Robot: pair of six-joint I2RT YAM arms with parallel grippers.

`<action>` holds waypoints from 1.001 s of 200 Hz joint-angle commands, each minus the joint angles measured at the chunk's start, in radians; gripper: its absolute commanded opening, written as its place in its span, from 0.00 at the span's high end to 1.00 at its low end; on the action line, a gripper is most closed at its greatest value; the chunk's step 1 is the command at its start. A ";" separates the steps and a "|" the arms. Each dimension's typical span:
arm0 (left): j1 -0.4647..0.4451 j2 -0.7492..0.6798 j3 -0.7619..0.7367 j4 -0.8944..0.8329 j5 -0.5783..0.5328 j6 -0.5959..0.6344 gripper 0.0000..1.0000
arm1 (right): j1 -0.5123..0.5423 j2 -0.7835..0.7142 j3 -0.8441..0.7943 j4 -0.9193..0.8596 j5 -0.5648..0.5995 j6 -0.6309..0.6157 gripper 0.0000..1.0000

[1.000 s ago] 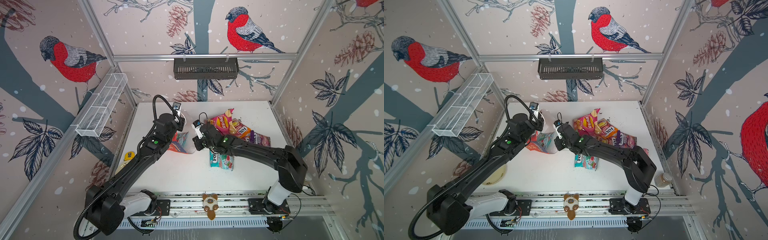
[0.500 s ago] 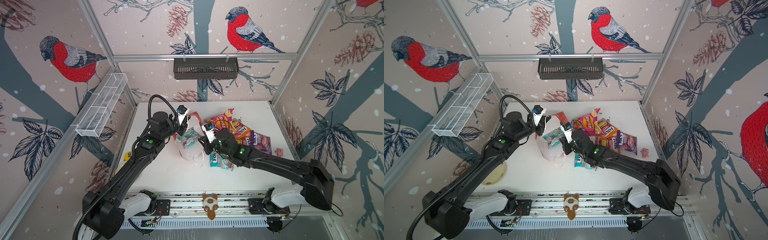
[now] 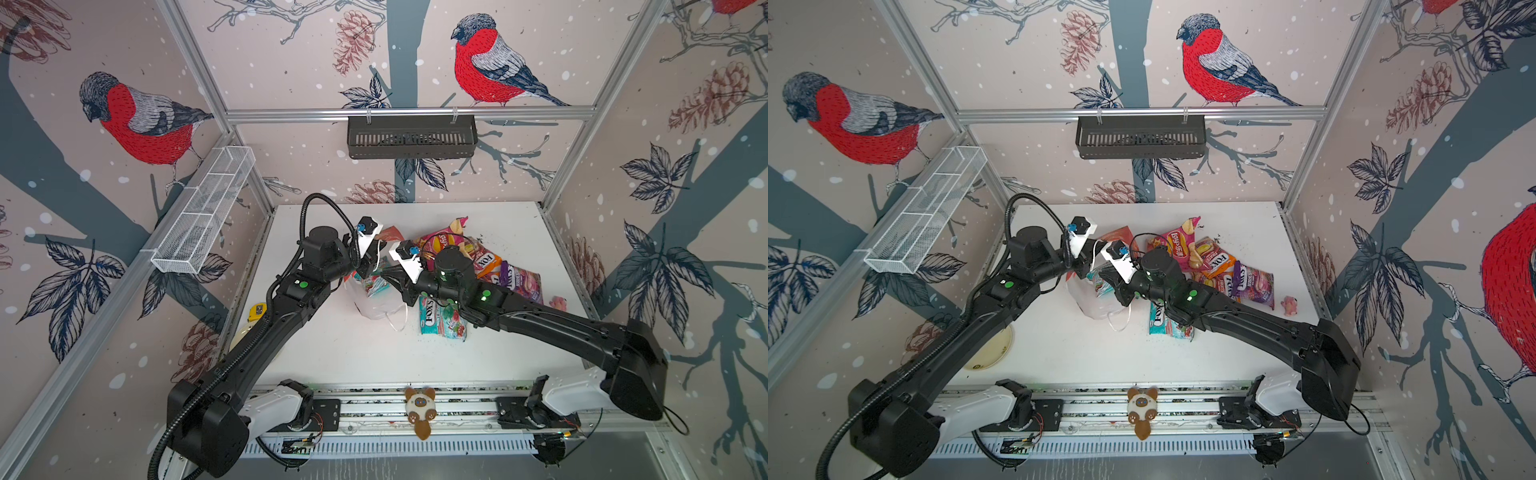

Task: Take the snacks out of the paper bag

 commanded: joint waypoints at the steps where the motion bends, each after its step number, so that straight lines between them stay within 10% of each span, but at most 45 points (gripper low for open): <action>1: 0.000 0.000 0.013 0.006 0.025 0.019 1.00 | 0.009 0.029 -0.004 -0.076 0.031 -0.114 0.86; 109: 0.002 -0.008 0.037 -0.037 0.061 0.074 1.00 | 0.060 0.189 -0.028 -0.097 0.308 -0.276 0.90; 200: 0.003 0.003 0.042 -0.045 0.127 0.100 1.00 | 0.089 0.374 0.184 -0.283 0.369 -0.331 0.62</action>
